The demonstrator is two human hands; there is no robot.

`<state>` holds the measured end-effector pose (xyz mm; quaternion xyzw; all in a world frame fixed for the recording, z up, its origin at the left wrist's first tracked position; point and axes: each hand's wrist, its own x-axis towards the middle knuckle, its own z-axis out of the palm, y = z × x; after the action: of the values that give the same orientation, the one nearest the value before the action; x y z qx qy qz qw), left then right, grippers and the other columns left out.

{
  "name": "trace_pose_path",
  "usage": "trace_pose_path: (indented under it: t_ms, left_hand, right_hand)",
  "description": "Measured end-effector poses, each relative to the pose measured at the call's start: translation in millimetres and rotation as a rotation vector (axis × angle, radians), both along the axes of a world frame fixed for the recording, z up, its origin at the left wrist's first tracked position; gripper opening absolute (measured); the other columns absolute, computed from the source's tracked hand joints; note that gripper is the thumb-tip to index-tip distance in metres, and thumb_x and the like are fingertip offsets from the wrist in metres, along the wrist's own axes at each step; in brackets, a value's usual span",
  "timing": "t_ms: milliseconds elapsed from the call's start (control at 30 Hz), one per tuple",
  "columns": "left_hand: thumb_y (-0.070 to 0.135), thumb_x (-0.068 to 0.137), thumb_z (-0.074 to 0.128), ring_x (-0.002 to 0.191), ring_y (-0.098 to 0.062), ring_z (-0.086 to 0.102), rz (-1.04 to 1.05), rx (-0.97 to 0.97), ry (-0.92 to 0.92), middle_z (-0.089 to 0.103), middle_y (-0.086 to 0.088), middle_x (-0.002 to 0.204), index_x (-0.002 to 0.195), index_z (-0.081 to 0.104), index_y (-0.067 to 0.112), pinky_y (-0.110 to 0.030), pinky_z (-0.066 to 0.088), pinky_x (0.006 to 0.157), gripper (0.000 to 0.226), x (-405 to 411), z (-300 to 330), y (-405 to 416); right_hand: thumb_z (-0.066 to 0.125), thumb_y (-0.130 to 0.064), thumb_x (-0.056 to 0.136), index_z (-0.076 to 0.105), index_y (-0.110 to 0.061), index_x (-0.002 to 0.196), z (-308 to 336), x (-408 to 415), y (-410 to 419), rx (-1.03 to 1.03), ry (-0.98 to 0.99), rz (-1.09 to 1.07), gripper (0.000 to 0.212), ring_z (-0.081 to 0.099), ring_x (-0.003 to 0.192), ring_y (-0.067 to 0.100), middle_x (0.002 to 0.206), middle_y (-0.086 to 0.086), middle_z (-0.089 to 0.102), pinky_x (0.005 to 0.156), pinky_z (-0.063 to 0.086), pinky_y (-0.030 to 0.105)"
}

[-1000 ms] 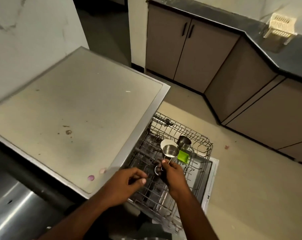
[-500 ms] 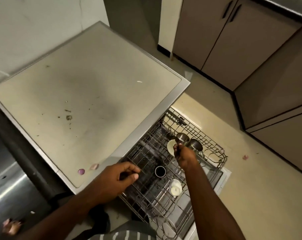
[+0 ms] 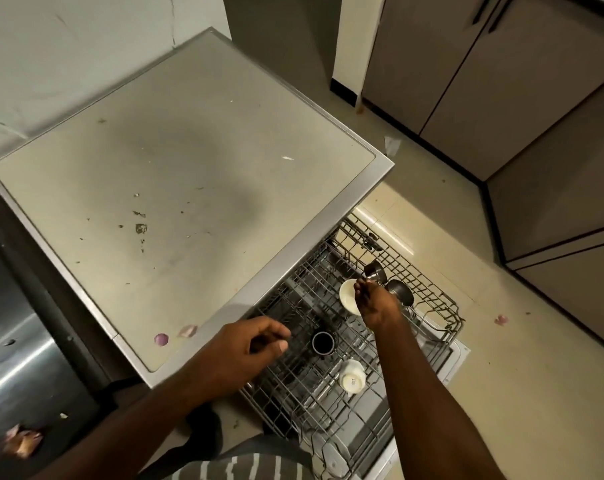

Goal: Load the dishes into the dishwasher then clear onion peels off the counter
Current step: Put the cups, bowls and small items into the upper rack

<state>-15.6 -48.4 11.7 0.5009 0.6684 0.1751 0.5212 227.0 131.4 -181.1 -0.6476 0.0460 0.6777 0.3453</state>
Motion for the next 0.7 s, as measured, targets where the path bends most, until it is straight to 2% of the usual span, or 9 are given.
trace_pose_path:
  t_ms: [267,400,500,567,700]
  left_hand:
    - [0.035,0.098,0.069,0.104,0.005,0.067,0.001,-0.003,-0.05,0.071,0.027,0.106,0.116,0.07,0.036,-0.022,0.056,0.088,0.018,-2,3,-11]
    - [0.035,0.098,0.069,0.103,0.005,0.067,0.02,0.015,-0.076,0.072,0.025,0.108,0.117,0.07,0.036,-0.022,0.055,0.089,0.019,-10,9,-22]
    - [0.035,0.099,0.068,0.104,0.002,0.068,0.035,0.033,-0.118,0.073,0.022,0.109,0.117,0.07,0.035,-0.026,0.056,0.093,0.019,-24,13,-35]
    - [0.036,0.099,0.068,0.107,-0.001,0.068,0.05,0.05,-0.134,0.074,0.02,0.111,0.118,0.069,0.035,-0.029,0.056,0.096,0.02,-37,16,-46]
    - [0.037,0.099,0.069,0.108,-0.002,0.069,0.138,0.098,-0.143,0.074,0.018,0.111,0.117,0.07,0.036,-0.031,0.057,0.098,0.018,-71,21,-70]
  right_hand:
    - [0.054,-0.006,0.106,0.062,0.0,0.129,29,-17,-50,0.044,-0.014,0.055,0.025,0.07,0.095,0.023,0.122,0.019,0.072,0.077,0.059,0.029]
    - [0.056,-0.003,0.102,0.065,0.0,0.124,55,-37,-79,0.126,-0.076,0.137,0.024,0.072,0.099,0.026,0.115,0.019,0.075,0.085,0.059,0.033]
    - [0.061,-0.009,0.102,0.07,-0.01,0.115,85,-61,-103,0.243,-0.146,0.24,0.016,0.074,0.102,0.025,0.108,0.01,0.078,0.091,0.06,0.037]
    - [0.061,-0.011,0.103,0.071,-0.015,0.113,106,-80,-118,0.319,-0.19,0.287,0.014,0.074,0.101,0.022,0.105,0.005,0.078,0.087,0.06,0.034]
    - [0.061,-0.009,0.103,0.074,-0.016,0.114,150,-128,-145,0.521,-0.238,0.42,0.018,0.075,0.098,0.019,0.105,0.005,0.079,0.08,0.061,0.029]
